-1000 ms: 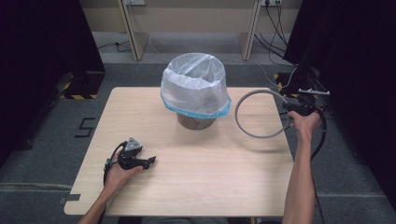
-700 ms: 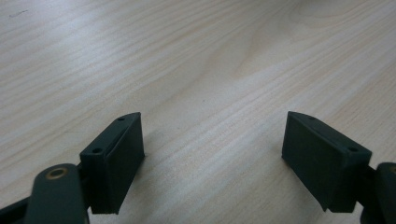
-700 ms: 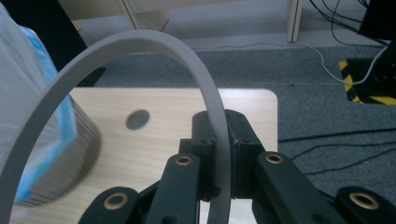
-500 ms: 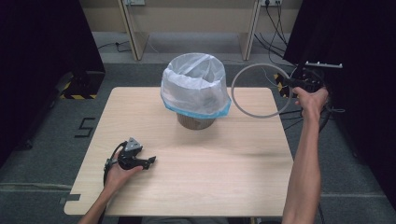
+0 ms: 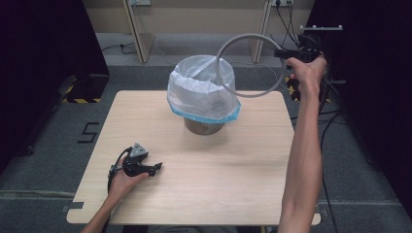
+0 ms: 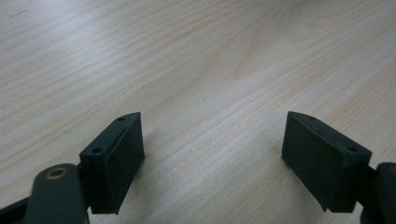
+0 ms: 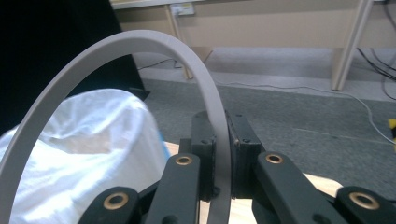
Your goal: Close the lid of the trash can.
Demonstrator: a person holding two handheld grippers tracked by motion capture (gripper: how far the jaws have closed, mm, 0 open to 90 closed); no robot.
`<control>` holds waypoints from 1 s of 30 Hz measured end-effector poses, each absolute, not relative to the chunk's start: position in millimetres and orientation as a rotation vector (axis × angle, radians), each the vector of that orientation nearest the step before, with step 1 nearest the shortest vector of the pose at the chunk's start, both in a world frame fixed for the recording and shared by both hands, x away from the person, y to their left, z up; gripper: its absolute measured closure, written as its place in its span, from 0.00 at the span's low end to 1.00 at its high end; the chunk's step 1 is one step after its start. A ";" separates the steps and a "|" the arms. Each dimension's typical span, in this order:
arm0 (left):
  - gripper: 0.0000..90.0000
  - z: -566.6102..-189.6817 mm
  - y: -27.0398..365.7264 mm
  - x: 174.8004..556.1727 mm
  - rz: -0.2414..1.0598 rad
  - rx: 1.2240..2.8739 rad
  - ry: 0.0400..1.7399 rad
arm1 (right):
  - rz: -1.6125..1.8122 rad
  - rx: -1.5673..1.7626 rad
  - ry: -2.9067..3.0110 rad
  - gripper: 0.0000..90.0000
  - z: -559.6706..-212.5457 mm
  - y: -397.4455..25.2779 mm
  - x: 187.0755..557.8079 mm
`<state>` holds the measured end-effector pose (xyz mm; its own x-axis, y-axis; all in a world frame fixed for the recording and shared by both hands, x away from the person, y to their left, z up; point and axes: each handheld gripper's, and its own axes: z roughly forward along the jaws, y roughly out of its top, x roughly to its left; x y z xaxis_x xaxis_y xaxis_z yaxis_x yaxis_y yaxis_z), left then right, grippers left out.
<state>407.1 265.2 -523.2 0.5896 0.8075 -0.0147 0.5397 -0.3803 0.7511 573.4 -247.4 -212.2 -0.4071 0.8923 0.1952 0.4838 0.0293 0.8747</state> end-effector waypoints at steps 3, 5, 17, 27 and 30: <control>0.22 -523.2 265.2 407.1 0.463 2.080 1.066 | 1.331 1.378 1.940 0.93 -208.3 -225.6 581.9; 0.22 -523.2 265.2 407.1 0.463 2.080 1.065 | 1.332 1.373 1.965 0.93 -208.1 -208.6 589.7; 0.22 -523.2 265.2 407.1 0.463 2.080 1.065 | 1.331 1.393 2.049 0.93 -221.7 -137.9 624.8; 0.22 -523.2 265.3 407.1 0.462 2.080 1.065 | 1.259 1.436 2.101 0.93 -244.9 -113.2 644.6; 0.22 -523.2 265.3 407.2 0.461 2.079 1.064 | 1.236 1.445 2.104 0.92 -248.9 -111.9 645.8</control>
<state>407.2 265.3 -523.2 0.5907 0.8067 -0.0165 0.5396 -0.3798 0.7513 645.8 -111.9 -248.9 -0.4467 0.8696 0.2106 0.6074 0.1219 0.7850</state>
